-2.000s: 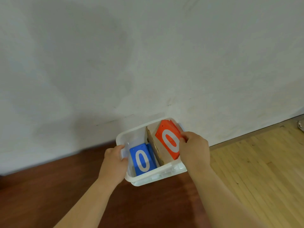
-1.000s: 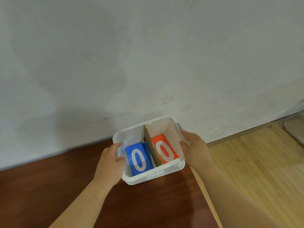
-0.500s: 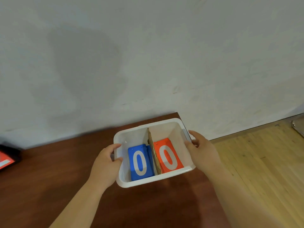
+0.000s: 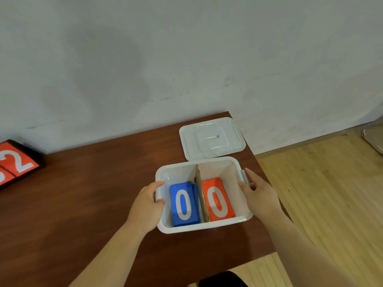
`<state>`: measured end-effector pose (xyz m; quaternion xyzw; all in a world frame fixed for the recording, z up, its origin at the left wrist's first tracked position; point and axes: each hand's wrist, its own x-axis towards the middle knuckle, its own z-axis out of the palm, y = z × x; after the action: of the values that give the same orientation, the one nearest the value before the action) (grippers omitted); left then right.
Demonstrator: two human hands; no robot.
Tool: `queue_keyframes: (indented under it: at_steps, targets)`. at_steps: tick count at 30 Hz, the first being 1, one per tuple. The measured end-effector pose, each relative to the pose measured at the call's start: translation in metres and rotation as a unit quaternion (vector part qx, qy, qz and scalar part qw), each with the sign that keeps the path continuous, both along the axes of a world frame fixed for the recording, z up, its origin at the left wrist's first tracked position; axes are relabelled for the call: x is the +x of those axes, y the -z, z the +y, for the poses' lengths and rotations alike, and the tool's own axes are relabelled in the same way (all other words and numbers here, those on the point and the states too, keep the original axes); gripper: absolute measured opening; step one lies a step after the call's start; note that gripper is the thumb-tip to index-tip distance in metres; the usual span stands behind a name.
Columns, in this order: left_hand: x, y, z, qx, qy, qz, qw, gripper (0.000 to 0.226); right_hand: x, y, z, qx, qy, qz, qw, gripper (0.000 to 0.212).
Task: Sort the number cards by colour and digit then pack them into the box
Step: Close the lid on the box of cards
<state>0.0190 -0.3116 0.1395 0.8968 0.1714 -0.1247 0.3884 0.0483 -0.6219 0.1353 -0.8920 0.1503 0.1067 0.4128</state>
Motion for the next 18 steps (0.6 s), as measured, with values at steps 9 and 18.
queue_keyframes:
  at_steps: [9,18]
  targets:
    - [0.026,-0.014,-0.015,0.062,-0.019,-0.031,0.997,0.043,0.019,-0.002,-0.011,0.005,-0.035,0.006,0.999,0.059]
    - [0.123,-0.025,-0.062,0.070,0.016,-0.024,0.997,0.052,0.100,0.009,-0.046,0.041,-0.047,0.017,0.998,0.048]
